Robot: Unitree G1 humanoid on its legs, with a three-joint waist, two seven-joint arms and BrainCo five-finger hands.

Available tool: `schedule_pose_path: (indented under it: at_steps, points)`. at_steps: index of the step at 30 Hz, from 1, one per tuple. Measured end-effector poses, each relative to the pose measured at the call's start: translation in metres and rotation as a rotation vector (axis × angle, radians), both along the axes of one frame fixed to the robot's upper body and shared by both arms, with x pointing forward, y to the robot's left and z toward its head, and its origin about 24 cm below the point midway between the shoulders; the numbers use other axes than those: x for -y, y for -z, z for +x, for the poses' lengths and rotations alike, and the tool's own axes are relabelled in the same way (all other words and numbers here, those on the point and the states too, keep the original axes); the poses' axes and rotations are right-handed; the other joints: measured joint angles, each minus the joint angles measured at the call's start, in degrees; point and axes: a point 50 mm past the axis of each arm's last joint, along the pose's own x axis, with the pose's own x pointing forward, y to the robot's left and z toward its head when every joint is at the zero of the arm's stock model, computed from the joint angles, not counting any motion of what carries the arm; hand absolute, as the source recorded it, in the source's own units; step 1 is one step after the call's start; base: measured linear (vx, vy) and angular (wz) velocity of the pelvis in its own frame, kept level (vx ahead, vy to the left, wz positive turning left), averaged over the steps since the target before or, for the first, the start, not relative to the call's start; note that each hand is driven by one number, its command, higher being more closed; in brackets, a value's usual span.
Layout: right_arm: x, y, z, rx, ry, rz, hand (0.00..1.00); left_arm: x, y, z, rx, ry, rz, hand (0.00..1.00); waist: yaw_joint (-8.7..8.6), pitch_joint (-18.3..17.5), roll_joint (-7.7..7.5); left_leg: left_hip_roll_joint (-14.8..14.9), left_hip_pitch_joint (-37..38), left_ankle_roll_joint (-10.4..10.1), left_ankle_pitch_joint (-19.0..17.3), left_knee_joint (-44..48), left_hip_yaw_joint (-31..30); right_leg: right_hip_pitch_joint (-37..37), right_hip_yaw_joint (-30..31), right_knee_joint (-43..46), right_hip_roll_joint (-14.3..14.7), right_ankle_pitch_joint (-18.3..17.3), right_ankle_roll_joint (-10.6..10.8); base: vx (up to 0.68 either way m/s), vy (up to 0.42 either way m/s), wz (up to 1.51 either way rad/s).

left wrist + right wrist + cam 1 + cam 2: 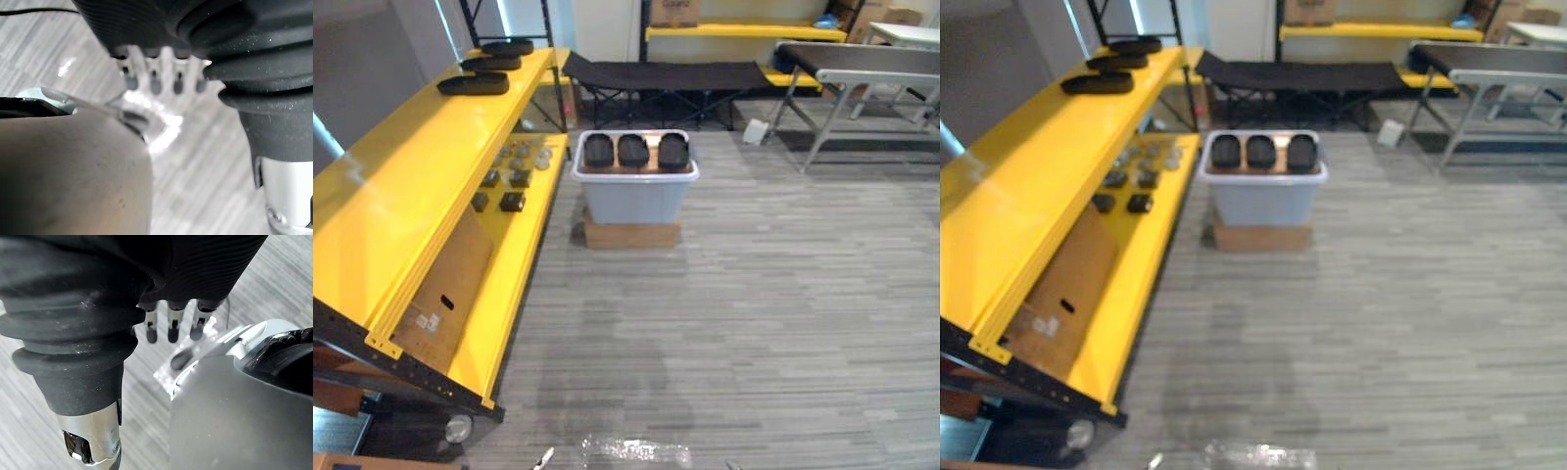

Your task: Walk over and take plastic housings, then place them on the shelf

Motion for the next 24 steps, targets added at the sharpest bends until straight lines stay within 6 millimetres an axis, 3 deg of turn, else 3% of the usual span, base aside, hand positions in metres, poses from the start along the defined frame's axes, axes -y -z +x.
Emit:
schedule_pose_path:
  at_steps: [8, 10, 12, 13, 14, 15, 16, 19, 21, 24]
  points:
    - [0.000, 0.000, 0.000, 0.001, -0.018, 0.002, 0.00, -0.001, 0.000, 0.001, 0.011, 0.042, 0.018, 0.00, 0.06, 0.39, -0.50, -0.78, 1.25, 0.62, 0.36, -0.36, -0.26, 1.02, -0.18, 0.17, -0.61, 0.08, 0.02, -0.05, 0.003, 0.01]
    - [0.000, 0.000, 0.002, 0.008, -0.018, -0.001, 0.00, -0.002, 0.000, 0.002, 0.010, 0.068, 0.026, 0.00, 0.08, 0.41, -0.51, -1.02, 0.83, 1.22, -0.06, -0.39, -0.39, -0.45, -0.35, 3.01, -1.24, -1.92, 0.29, -0.06, 0.043, 0.08]
    - [-0.001, -0.001, 0.004, 0.025, 0.003, -0.001, 0.00, -0.008, -0.002, 0.006, 0.005, 0.151, 0.063, 0.00, -0.05, 1.27, -1.57, -2.38, 0.87, 2.13, -1.47, -0.40, -1.80, -5.23, -0.82, 14.58, -4.34, -7.64, 0.96, 0.00, 0.063, 0.25]
    - [0.000, -0.001, 0.003, 0.024, 0.023, -0.002, 0.00, -0.009, -0.002, 0.007, 0.001, 0.193, 0.078, 0.00, -0.19, 1.65, -1.75, -2.56, 0.99, 2.59, -1.77, -0.41, -1.96, -6.85, -0.55, 18.62, -4.91, -8.18, 0.93, 0.03, 0.047, 0.09]
    - [0.001, -0.001, 0.005, 0.026, 0.055, -0.007, 0.00, -0.009, -0.002, 0.006, -0.018, 0.288, 0.100, 0.00, -0.17, 2.80, -1.47, -2.20, 1.31, 3.21, -2.12, -0.38, -1.94, -11.89, -0.18, 28.95, -6.09, -7.80, 1.30, 0.09, 0.082, -0.02]
    - [0.002, -0.001, 0.004, 0.025, 0.087, -0.010, 0.00, -0.011, -0.003, 0.009, -0.034, 0.342, 0.120, 0.00, -0.41, 4.36, -0.89, -1.38, 2.54, 3.67, -2.34, -0.03, -1.90, -15.35, -0.31, 35.13, -6.28, -9.25, -0.27, 0.11, 0.089, -0.08]
    - [0.001, -0.001, 0.003, 0.016, 0.096, -0.005, 0.00, -0.012, -0.003, 0.007, -0.052, 0.374, 0.127, 0.00, -0.41, 4.80, -0.91, -0.75, 2.93, 3.81, -2.60, 0.26, -1.70, -16.01, -0.49, 35.54, -5.95, -10.14, -0.75, 0.16, 0.101, -0.01]
    - [-0.011, 0.002, -0.013, -0.041, 0.152, 0.063, 0.00, -0.018, -0.004, 0.008, -0.086, 0.420, 0.140, 0.00, -0.43, 6.20, -2.32, 1.54, 2.89, 1.47, -5.49, 3.19, -1.46, -19.25, -2.03, 28.46, -4.73, -10.32, 0.02, 0.19, 0.046, 0.00]
    - [-0.015, 0.003, -0.030, -0.095, 0.173, 0.091, 0.00, -0.018, -0.004, 0.010, -0.088, 0.419, 0.139, 0.00, -0.36, 6.36, -2.36, 3.16, 3.44, -1.05, -7.44, 5.45, -0.27, -21.61, -3.03, 17.80, -3.55, -5.10, 0.37, 0.34, 0.011, -0.16]
    - [-0.023, 0.004, -0.044, -0.129, 0.175, 0.117, 0.00, -0.019, -0.004, 0.009, -0.081, 0.413, 0.130, 0.00, -0.43, 6.43, -2.41, 3.36, 6.36, -4.49, -9.74, 6.28, 0.87, -23.29, -3.30, 14.38, -3.06, -0.77, 0.10, 0.38, -0.036, -0.22]
